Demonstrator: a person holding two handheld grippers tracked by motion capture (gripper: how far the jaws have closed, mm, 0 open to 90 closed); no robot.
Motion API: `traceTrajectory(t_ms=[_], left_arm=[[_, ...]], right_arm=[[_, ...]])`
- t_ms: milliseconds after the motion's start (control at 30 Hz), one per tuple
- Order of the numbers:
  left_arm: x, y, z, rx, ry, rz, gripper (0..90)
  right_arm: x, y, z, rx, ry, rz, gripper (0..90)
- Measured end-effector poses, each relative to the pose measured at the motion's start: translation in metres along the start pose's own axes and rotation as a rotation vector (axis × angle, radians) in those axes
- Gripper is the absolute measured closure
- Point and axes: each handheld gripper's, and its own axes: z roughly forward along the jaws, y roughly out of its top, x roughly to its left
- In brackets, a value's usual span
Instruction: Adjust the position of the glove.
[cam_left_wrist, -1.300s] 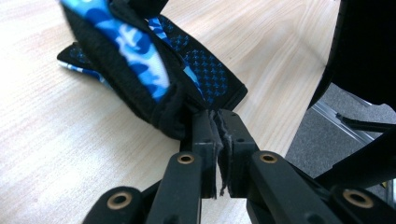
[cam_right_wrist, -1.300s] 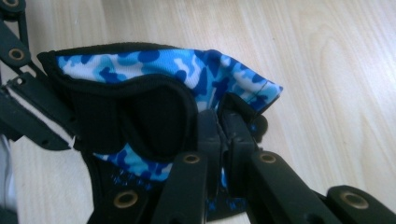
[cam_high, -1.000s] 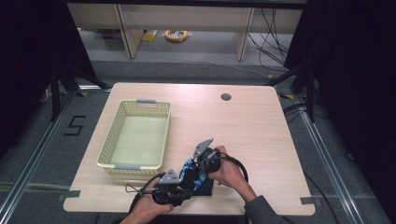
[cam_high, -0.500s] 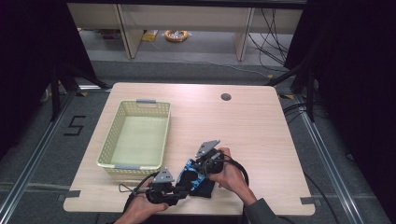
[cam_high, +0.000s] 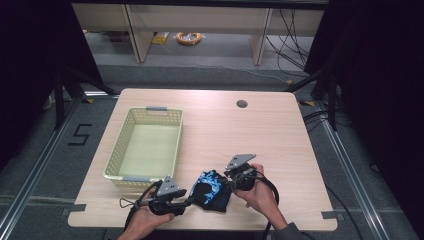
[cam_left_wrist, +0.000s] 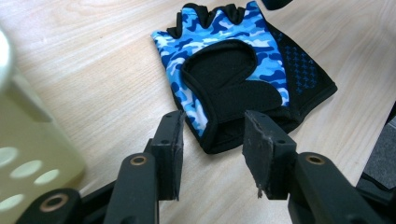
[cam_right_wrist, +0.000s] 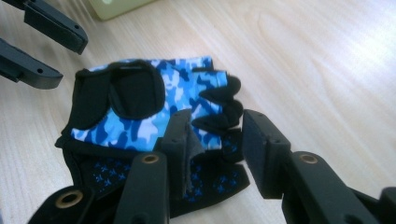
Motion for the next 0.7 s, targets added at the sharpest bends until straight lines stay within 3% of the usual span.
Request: traceTrajectory(t_ms=[33,67,100,133,200,233,267,333,367,433,500,533,567,633,667,700], left_arm=[[0.001,0.000,0.001,0.008,0.000,0.020,57.5],[-0.001,0.000,0.003,0.002,-0.001,0.007,57.4],[0.000,0.000,0.005,0.011,-0.003,0.004,57.3],[0.001,0.001,0.006,0.019,0.007,0.038,57.1],[-0.001,0.001,0.009,0.019,-0.006,0.018,57.1],[0.000,0.001,0.010,0.027,-0.006,0.021,57.1],[-0.001,0.001,0.012,0.030,-0.010,0.020,57.7],[0.000,0.002,0.013,0.042,-0.016,0.045,59.4],[-0.001,0.001,0.015,0.041,-0.017,0.028,61.2],[0.000,0.001,0.016,0.046,-0.015,0.046,65.6],[-0.003,0.001,0.017,0.036,0.000,0.046,73.9],[-0.002,0.001,0.016,0.050,0.022,0.074,78.2],[-0.003,0.001,0.017,0.034,0.024,0.082,82.9],[-0.004,0.001,0.017,0.039,0.048,0.106,85.8],[-0.004,0.002,0.016,0.055,0.041,0.128,86.1],[-0.005,0.001,0.018,0.037,0.035,0.092,86.4]], right_arm=[[-0.001,-0.001,0.001,0.011,0.006,0.001,63.4],[-0.003,-0.001,0.004,0.006,0.014,-0.008,63.4],[-0.002,-0.001,0.005,0.024,0.020,0.019,63.4],[-0.001,-0.002,0.009,0.017,0.025,0.036,63.8],[-0.003,-0.002,0.013,0.050,0.039,0.027,65.0],[-0.001,-0.004,0.015,0.063,0.036,0.055,65.5],[-0.003,-0.005,0.019,0.061,0.024,0.033,67.4],[-0.004,-0.007,0.022,0.081,0.039,0.038,71.2],[-0.005,-0.008,0.023,0.061,0.051,0.027,74.3],[-0.005,-0.009,0.024,0.073,0.050,0.046,81.8],[-0.007,-0.010,0.024,0.074,0.046,0.033,86.3],[-0.006,-0.009,0.023,0.086,0.047,0.038,87.8],[-0.005,-0.010,0.024,0.068,0.043,0.025,89.3],[-0.003,-0.009,0.024,0.072,0.040,0.013,90.0],[-0.003,-0.009,0.023,0.072,0.045,0.012,90.0],[-0.003,-0.008,0.023,0.071,0.041,0.008,90.0]])
